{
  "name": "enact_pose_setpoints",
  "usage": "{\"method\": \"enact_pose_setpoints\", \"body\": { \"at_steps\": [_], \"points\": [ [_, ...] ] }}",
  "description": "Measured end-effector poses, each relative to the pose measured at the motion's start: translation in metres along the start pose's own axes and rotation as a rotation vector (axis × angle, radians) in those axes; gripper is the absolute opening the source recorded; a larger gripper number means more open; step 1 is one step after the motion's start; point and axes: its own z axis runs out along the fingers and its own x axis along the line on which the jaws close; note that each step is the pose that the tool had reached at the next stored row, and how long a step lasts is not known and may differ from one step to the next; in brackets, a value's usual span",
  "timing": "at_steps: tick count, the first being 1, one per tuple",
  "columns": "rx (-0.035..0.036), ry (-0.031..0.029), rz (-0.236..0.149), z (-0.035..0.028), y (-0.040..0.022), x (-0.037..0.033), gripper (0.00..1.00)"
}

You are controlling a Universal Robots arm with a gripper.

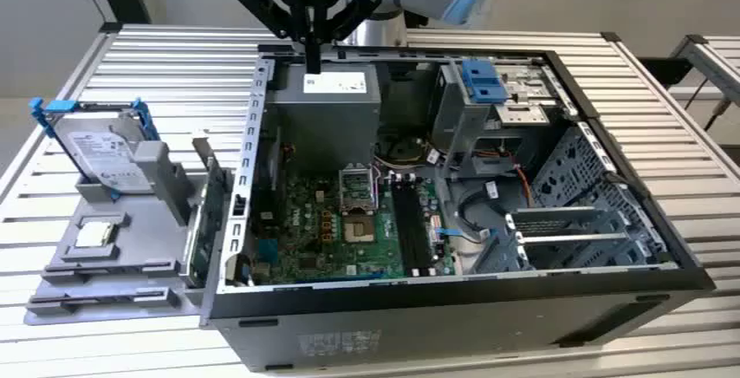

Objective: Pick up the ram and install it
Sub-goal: 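Reach for the ram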

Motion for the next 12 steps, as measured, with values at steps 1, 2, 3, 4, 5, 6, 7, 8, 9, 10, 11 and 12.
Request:
{"method": "enact_pose_setpoints", "body": {
  "at_steps": [1, 2, 3, 4, 5, 6, 7, 8, 9, 10, 11, 12],
  "points": [
    [0.0001, 0.0, 0.0, 0.0, 0.0, 0.0, 0.0],
    [0.0, 0.0, 0.0, 0.0, 0.0, 0.0001, 0.0],
    [0.0, 0.0, 0.0, 0.0, 0.0, 0.0001, 0.0],
    [0.0, 0.0, 0.0, 0.0, 0.0, 0.0001, 0.0],
    [0.0, 0.0, 0.0, 0.0, 0.0, 0.0002, 0.0],
    [0.0, -0.0001, 0.0, 0.0, 0.0, 0.0002, 0.0],
    [0.0, 0.0, 0.0, 0.0, 0.0, 0.0002, 0.0],
    [0.0, 0.0, 0.0, 0.0, 0.0, 0.0002, 0.0],
    [0.0, 0.0, 0.0, 0.0, 0.0, 0.0002, 0.0],
    [0.0001, 0.0, 0.0, 0.0, 0.0, 0.0003, 0.0],
    [0.0001, 0.0001, 0.0, -0.0001, 0.0, 0.0003, 0.0],
    [0.0002, 0.0001, 0.0, -0.0001, 0.0, 0.0007, 0.0]
  ]
}}
